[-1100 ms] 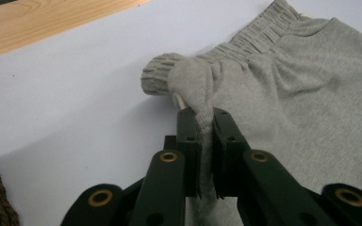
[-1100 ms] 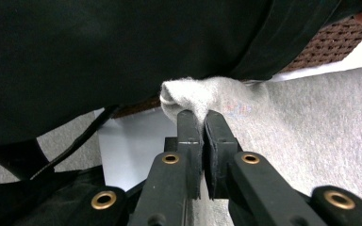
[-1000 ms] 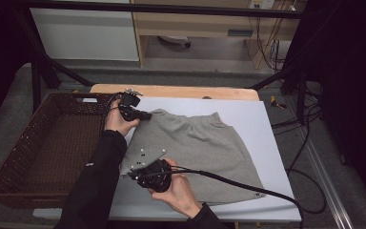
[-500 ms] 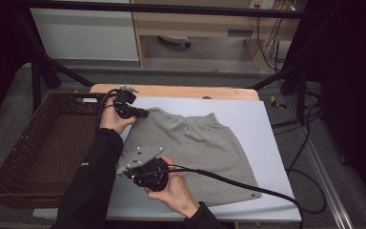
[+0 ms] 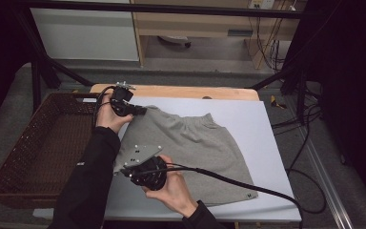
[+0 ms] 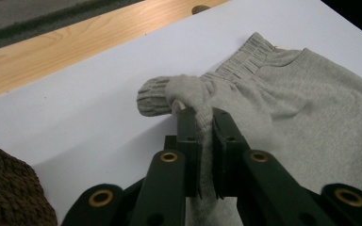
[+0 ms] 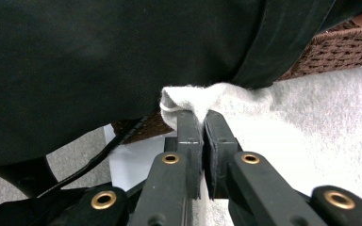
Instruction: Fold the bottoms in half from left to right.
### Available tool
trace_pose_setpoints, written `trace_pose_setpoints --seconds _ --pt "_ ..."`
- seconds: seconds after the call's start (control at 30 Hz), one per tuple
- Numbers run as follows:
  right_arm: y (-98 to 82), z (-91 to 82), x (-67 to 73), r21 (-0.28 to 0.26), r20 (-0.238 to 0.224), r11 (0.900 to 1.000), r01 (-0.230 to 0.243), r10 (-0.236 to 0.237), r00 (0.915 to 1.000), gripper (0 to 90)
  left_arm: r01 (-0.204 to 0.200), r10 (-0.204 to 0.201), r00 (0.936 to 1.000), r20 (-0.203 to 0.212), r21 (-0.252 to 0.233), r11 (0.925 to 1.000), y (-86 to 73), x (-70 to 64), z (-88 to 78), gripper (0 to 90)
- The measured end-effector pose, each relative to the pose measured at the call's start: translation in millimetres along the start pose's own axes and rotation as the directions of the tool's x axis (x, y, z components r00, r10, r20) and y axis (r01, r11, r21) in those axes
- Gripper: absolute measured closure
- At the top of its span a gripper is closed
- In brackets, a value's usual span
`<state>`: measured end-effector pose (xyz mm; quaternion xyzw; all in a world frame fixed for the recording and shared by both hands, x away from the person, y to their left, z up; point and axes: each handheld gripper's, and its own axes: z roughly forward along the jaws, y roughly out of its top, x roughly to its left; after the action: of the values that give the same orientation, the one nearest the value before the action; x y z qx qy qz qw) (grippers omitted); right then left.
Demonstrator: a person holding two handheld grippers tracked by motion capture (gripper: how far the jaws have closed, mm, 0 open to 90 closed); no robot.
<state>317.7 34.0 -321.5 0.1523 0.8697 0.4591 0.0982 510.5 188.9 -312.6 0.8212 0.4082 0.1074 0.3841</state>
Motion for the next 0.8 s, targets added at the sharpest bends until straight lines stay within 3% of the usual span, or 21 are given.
trace_pose_setpoints --seconds 0.8 --pt "15.6 -3.8 7.6 -0.023 -0.009 1.000 0.022 -0.022 0.9997 86.9 0.002 -0.003 0.9992 -0.039 -0.029 0.9996 4.0 -0.7 -27.9 83.6"
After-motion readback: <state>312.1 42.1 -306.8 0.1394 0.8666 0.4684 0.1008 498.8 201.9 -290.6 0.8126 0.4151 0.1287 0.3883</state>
